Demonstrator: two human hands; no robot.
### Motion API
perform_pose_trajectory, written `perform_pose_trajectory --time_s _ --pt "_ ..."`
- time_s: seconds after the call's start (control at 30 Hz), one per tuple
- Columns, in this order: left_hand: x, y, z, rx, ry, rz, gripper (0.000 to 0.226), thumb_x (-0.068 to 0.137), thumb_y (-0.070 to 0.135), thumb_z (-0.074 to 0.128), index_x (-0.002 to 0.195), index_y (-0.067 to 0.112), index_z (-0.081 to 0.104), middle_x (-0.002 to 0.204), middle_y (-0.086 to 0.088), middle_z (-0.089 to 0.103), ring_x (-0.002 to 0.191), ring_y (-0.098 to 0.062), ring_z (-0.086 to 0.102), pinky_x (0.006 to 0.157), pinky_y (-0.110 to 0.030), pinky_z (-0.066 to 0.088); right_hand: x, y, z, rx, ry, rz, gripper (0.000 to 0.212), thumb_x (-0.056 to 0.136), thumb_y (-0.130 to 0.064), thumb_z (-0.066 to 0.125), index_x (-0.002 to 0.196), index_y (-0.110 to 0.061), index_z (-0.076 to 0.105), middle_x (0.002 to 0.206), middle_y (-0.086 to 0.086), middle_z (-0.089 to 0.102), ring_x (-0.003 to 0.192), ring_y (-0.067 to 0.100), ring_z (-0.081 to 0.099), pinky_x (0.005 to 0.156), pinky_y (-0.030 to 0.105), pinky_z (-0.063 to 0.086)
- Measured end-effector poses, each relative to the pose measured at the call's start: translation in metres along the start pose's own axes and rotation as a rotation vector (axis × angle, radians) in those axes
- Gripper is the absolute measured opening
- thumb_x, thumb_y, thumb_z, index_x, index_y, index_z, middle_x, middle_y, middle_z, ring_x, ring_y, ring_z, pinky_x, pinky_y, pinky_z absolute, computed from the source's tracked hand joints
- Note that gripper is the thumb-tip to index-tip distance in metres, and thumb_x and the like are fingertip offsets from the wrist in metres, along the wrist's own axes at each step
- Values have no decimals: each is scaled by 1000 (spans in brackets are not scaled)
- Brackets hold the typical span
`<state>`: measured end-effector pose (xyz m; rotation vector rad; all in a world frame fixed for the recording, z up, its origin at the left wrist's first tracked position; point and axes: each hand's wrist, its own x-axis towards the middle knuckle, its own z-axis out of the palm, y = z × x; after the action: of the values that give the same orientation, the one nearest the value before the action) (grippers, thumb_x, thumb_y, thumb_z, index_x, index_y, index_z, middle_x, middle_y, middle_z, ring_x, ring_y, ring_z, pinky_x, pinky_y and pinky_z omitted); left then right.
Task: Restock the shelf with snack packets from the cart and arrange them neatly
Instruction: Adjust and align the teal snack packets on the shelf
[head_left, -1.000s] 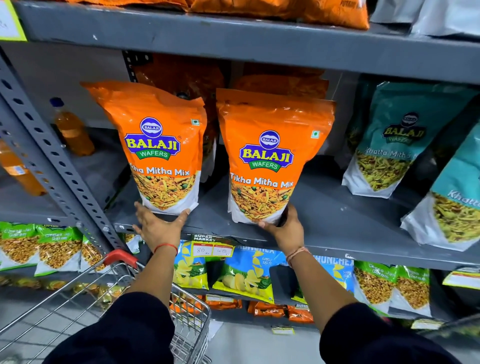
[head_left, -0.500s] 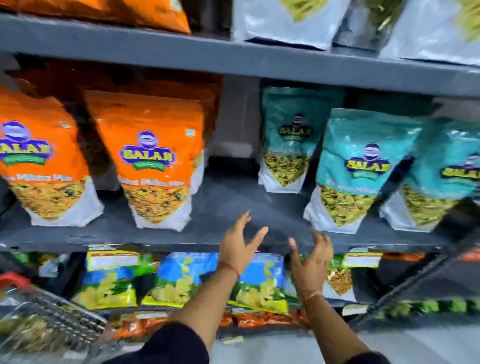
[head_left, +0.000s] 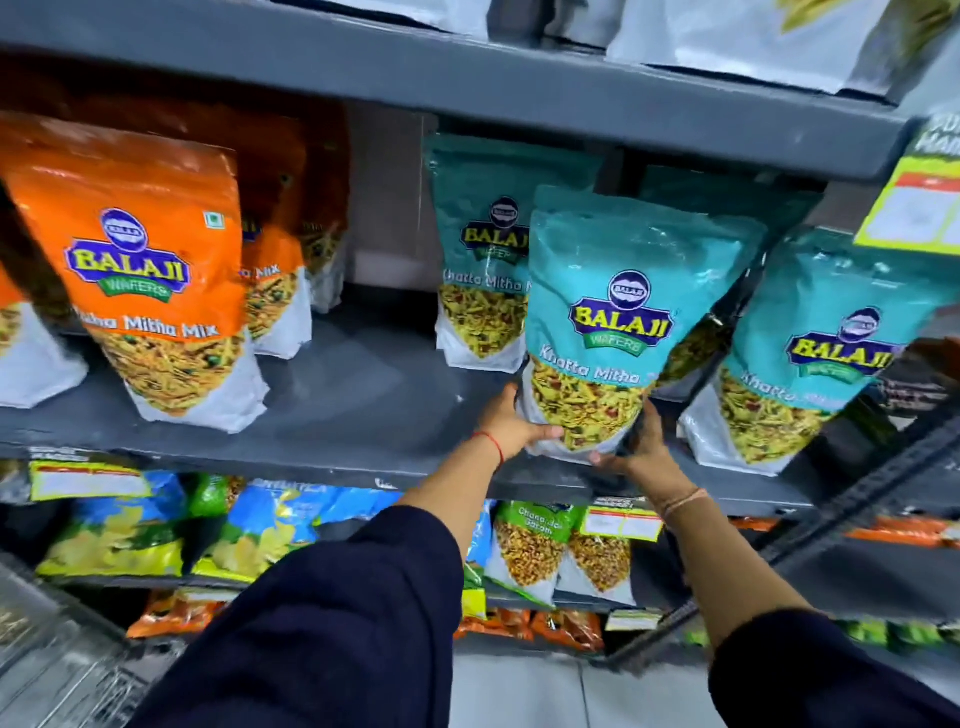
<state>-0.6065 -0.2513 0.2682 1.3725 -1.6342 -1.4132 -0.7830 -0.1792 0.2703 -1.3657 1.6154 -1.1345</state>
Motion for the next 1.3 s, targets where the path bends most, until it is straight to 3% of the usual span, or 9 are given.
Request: perform_pose_trajectory --time_s 0.1,0.2,0.33,0.5,0.7,0.87,1.03,1.2,1.3 --pt "0 -9 -8 59 72 7 88 53 33 85 127 11 42 133 -15 54 120 -32 51 99 -47 45 9 6 7 -15 13 13 84 67 7 72 134 -1 21 139 21 37 129 32 39 104 44 38" --pt "-7 -20 -24 67 156 18 92 40 46 84 119 11 51 126 -14 60 115 -29 56 97 -45 48 9 4 23 -47 60 20 79 66 3 75 129 1 28 126 13 47 119 25 45 101 43 41" --pt "-15 -34 -54 2 228 5 74 44 31 88 109 12 59 118 -13 66 107 -26 61 96 -44 50 9 -9 54 -82 44 -6 75 64 -5 79 124 0 34 115 8 51 106 18 48 92 35 43" --pt "-28 -37 -80 -31 272 -6 62 56 11 84 112 4 58 119 -17 64 107 -28 61 96 -43 50 8 -17 82 -77 43 -16 68 61 -13 82 114 -5 40 120 19 58 109 32 55 93 51 47" --pt "-32 -41 -88 -62 269 15 58 55 9 84 108 8 60 116 -19 65 106 -31 62 95 -45 51 4 -24 89 -41 42 31 64 66 -5 78 117 -4 41 121 17 60 101 23 55 88 32 46" --pt "-33 -46 -92 -68 258 36 59 57 6 82 111 5 60 118 -20 64 106 -32 62 93 -43 51 0 -22 95 -49 41 40 65 66 -12 78 118 -8 39 123 15 59 110 31 57 97 44 48" --pt "-36 -49 -90 -50 281 62 62 60 9 81 117 5 57 118 -20 64 105 -31 61 86 -31 50 0 -21 96 -66 28 43 66 67 -14 78 120 -11 38 125 15 58 113 32 56 99 48 47" --pt "-37 -48 -88 -40 277 73 60 61 10 80 116 6 57 118 -20 64 101 -27 61 85 -31 50 -1 -21 97 -62 20 31 67 69 -15 77 122 -11 37 127 15 57 115 32 55 100 47 46" --pt "-40 -54 -85 -105 259 88 74 62 7 79 129 9 45 127 -20 58 115 -30 56 95 -36 47 -6 -18 93 -24 -11 19 78 68 -12 77 131 -12 32 133 9 51 123 25 48 103 39 42"
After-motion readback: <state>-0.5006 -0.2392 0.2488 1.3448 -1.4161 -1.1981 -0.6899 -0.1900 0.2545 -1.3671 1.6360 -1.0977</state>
